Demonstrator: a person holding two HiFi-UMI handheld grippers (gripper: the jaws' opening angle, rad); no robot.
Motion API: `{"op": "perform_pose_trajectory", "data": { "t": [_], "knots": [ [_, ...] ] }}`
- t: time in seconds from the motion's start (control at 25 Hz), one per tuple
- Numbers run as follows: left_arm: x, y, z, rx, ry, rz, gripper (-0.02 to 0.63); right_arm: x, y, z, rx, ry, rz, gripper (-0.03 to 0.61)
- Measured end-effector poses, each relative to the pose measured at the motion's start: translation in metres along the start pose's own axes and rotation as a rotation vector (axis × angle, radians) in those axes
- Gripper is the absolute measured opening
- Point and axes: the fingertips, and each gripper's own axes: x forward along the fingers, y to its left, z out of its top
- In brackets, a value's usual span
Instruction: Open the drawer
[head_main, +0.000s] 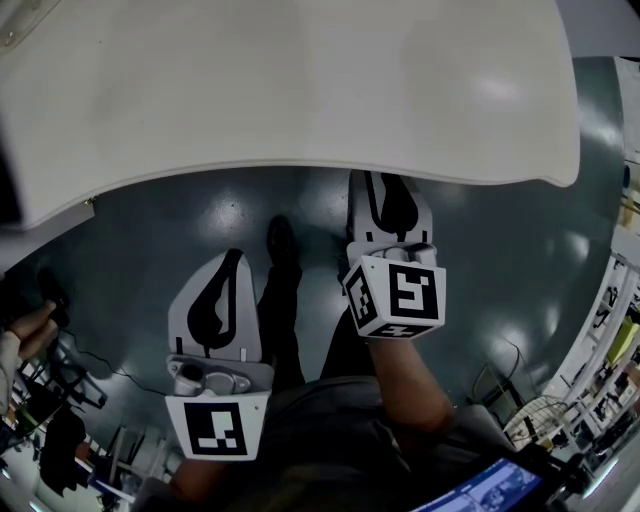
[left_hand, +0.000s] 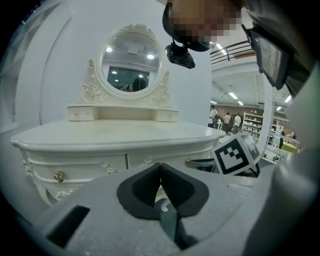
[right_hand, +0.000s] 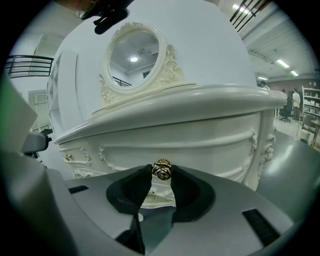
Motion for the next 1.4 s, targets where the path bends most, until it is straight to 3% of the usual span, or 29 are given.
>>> {"op": "perform_pose_trajectory", "data": {
  "t": [0.88,1.08,1.24,1.4],
  "knots": [
    [-0.006,-0.015,0.012,0.015,-0.033,-0.025,0.015,-0.029,-0.005,-0.015,0.011,0.008,0.007,0.126],
    [-0.002,-0.041,0.029,0.031,-0.052,-0.066,0.015,-0.045,-0.027,-0.009,0.023,0.010,0.000,0.126],
    [-0.010,-0.021,0.024,0.042,-0.071,-0.116,0.015,-0.046,-0.001,-0.022,0.025,0.007,-0.010,0.126],
    [-0.024,-0.028,0.032,0.051,-0.077,-0.148,0.015,-0.064,0.002,-0.017,0.026,-0.002,-0.021,0.126]
  ]
}}
